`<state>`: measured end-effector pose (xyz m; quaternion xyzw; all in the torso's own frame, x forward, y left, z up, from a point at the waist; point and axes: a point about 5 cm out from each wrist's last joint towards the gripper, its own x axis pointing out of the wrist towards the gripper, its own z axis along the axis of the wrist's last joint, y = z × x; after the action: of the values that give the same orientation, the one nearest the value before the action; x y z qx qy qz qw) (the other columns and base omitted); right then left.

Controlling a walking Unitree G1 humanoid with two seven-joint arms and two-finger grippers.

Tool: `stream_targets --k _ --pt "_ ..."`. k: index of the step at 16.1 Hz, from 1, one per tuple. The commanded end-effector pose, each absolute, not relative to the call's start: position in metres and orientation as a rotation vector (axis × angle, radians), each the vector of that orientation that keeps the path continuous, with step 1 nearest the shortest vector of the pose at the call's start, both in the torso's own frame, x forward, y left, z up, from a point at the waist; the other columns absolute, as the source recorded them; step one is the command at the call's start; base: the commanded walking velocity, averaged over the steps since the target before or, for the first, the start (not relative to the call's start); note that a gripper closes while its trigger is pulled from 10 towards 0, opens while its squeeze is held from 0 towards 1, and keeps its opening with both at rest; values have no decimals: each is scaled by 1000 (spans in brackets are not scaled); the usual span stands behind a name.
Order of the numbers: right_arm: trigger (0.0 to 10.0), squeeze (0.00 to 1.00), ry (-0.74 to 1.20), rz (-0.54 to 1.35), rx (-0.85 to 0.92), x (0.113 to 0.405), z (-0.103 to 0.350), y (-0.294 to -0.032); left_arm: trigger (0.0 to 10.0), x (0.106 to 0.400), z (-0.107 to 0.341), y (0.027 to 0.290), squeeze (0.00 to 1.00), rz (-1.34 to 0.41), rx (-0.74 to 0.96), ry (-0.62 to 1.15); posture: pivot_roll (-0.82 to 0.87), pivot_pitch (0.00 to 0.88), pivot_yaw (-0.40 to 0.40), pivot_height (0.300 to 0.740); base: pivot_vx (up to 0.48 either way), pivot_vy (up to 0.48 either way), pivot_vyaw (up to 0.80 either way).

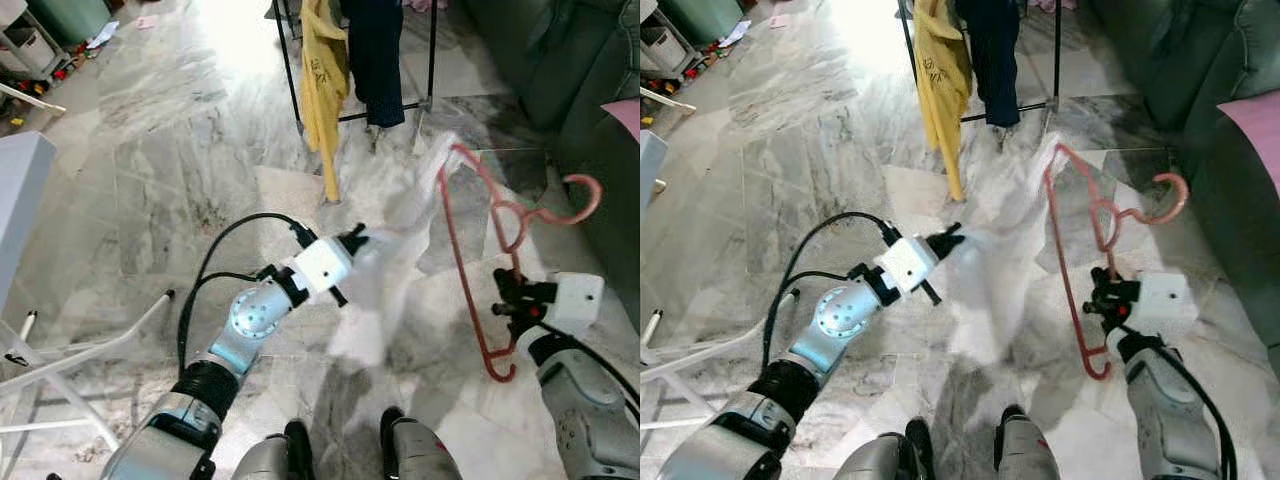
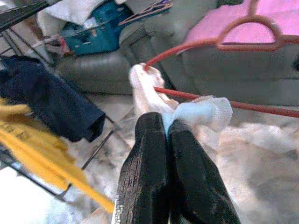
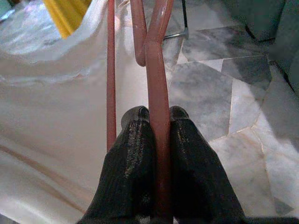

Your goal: Hang hanger

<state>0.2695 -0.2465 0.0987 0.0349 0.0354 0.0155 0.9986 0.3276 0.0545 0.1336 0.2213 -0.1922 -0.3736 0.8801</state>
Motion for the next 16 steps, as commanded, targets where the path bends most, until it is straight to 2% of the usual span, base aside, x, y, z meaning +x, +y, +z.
stream_targets --k 1,5,6,10,13,16 --pt "10000 0 94 26 57 266 93 -247 10000 331 135 60 0 -758 471 -405 -227 236 119 740 0 0 0" --pt "10000 0 173 -26 -13 261 79 -257 10000 336 142 64 0 -722 465 -426 -227 235 120 740 0 0 0" --pt "10000 0 243 12 -74 257 69 -254 10000 338 146 65 0 -705 461 -440 -227 236 122 740 0 0 0" --pt "10000 0 341 84 -56 251 53 -246 10000 341 152 65 0 -681 439 -461 -226 238 121 740 0 0 0" --pt "10000 0 457 234 -86 237 36 -235 10000 341 152 64 0 -681 434 -463 -224 238 121 740 0 0 0" --pt "10000 0 479 274 -90 233 34 -232 10000 341 151 65 0 -676 436 -464 -222 239 120 740 0 0 0"
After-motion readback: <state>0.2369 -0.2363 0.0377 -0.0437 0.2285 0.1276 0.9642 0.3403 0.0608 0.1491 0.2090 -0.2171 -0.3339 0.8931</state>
